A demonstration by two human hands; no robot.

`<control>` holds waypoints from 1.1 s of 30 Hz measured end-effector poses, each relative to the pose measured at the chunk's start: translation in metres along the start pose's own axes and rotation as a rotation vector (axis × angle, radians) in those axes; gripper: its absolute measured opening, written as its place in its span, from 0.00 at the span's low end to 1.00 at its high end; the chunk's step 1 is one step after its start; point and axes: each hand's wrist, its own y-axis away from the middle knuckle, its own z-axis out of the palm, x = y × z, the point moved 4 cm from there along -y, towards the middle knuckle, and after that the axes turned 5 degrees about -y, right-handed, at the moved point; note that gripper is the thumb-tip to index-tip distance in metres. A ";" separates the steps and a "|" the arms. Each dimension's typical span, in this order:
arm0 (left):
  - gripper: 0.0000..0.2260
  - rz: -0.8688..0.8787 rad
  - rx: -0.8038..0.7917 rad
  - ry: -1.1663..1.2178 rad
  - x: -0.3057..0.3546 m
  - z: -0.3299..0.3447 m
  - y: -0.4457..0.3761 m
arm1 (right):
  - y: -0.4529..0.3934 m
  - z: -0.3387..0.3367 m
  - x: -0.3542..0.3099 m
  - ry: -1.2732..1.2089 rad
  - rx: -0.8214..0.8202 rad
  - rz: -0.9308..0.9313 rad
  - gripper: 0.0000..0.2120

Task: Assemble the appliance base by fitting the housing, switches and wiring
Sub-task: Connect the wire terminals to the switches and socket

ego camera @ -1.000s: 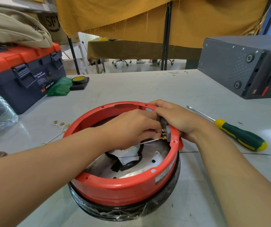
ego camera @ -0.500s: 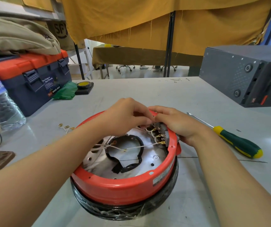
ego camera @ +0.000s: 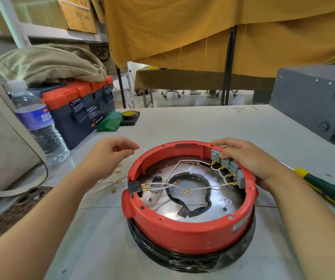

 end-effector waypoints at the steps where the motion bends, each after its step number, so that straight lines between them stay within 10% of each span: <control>1: 0.11 -0.027 0.003 -0.045 -0.010 -0.001 -0.002 | 0.001 0.000 -0.001 0.001 0.009 -0.003 0.15; 15: 0.14 -0.129 0.014 -0.464 -0.072 0.003 -0.011 | -0.002 0.002 0.002 0.000 -0.011 0.019 0.18; 33: 0.08 -0.086 0.155 0.098 -0.056 0.001 0.000 | -0.001 0.003 0.002 0.010 -0.044 0.020 0.17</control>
